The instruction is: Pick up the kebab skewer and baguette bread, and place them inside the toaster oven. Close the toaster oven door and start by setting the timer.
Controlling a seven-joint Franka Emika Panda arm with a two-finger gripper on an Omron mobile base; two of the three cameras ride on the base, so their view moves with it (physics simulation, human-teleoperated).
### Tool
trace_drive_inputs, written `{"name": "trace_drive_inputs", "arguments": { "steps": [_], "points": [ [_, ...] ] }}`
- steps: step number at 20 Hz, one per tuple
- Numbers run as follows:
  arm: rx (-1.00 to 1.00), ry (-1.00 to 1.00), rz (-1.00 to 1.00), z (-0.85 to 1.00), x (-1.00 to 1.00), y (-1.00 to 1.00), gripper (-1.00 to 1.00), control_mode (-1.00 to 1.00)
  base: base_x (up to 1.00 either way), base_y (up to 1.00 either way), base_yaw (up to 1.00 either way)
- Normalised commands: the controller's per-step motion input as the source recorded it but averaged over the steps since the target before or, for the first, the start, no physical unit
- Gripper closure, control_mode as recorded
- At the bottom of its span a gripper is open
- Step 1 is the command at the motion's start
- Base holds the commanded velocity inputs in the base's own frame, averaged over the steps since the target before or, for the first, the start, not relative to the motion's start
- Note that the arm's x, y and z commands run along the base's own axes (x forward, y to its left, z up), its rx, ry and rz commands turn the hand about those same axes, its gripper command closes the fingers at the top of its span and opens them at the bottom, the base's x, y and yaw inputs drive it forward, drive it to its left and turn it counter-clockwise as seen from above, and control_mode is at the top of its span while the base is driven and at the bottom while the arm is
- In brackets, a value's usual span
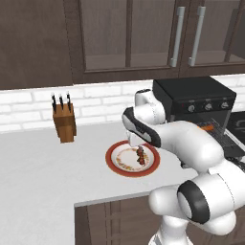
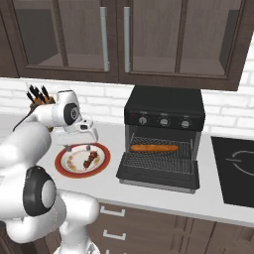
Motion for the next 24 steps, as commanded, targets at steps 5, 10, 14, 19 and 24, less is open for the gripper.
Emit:
{"name": "trace_drive_inputs", "arguments": {
  "steps": [5,10,14,19,24],
  "points": [
    [0.07,0.02,0.03,-0.61,0.54,0.03,-1.00,-1.00,0.00,0.00,0.00],
    [0.15,-0.03,0.02,-0.48,0.44,0.00,-1.00,-1.00,0.00,0.00,0.00],
    [0.06,-0.17,0.00,-0.31,0.11,0.00,-1.00,-1.00,0.00,0.00,0.00],
    [-0.01,-0.29,-0.03,-0.35,0.00,0.00,-1.00,-1.00,0.00,0.00,0.00],
    [0.02,-0.15,-0.05,-0.28,0.02,0.00,-1.00,-1.00,0.00,0.00,0.00]
  ]
}}
